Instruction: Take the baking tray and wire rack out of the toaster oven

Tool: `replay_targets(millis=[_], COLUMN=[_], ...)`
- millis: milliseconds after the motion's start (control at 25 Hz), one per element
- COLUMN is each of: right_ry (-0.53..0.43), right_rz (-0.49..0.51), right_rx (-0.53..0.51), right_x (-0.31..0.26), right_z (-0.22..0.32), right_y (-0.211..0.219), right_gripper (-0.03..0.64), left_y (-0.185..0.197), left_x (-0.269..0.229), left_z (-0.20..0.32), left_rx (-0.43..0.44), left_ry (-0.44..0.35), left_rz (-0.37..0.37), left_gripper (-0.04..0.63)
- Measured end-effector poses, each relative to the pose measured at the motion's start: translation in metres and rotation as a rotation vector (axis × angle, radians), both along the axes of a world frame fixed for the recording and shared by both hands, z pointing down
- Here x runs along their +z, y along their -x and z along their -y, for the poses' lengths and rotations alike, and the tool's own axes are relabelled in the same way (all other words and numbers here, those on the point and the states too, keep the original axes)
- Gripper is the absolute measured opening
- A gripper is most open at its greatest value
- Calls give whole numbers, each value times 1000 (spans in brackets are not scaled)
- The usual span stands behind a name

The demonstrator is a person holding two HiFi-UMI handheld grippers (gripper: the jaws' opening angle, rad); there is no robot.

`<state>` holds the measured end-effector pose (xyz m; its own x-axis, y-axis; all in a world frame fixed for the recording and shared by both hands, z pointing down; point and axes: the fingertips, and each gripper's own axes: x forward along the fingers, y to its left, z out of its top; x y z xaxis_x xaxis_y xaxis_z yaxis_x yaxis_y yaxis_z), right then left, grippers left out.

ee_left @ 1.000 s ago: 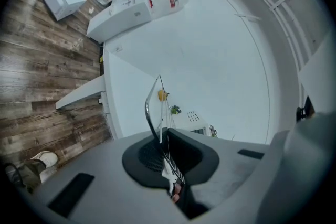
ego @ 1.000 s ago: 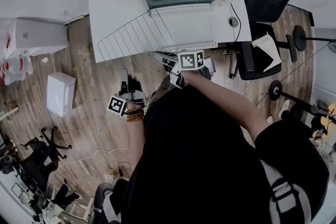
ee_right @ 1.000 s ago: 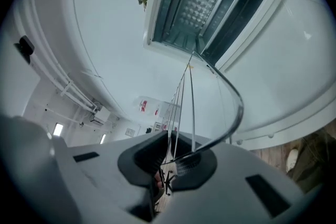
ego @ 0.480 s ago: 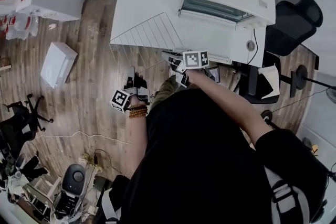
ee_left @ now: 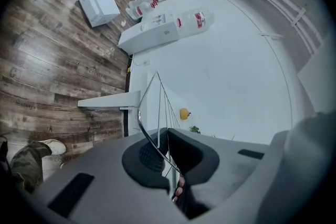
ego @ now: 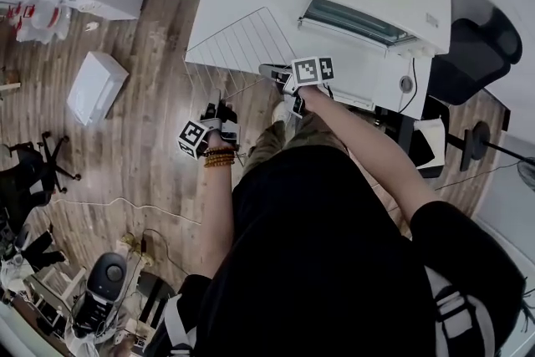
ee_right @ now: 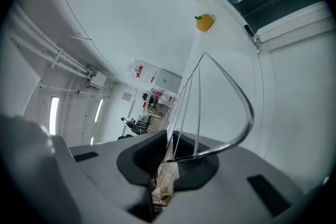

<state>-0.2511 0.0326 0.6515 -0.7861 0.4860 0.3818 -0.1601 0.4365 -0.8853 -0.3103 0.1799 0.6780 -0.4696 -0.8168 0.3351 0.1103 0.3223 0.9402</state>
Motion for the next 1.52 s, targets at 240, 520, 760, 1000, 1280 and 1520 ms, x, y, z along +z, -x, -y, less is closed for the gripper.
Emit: replay_targets(millis=[240,520,760,1000,1280,1520], right_ry=[26,103,130,201,263,210], right_rz=[-53,-162,-198,-217,-244,-194], right_rx=[48,250,342,451,502,559], right_x=[12,30,43,49,54,46], right_z=[18,42,57,70,72,78], right_y=[21,32,38,52,61,59], right_gripper=[41,41,41,41,41,53], left_y=[17,25,-3,-28,-32,-29], left_x=[12,3,12,9,-3,-12], left_z=[13,35,17,-7,-23,-42], left_rx=[40,134,55,-15,-104,-147], left_ry=[45,67,74,52,5,24], left_rz=[-37,15,-25,-52,-19,5], left_gripper=[25,27,35,35,35,35])
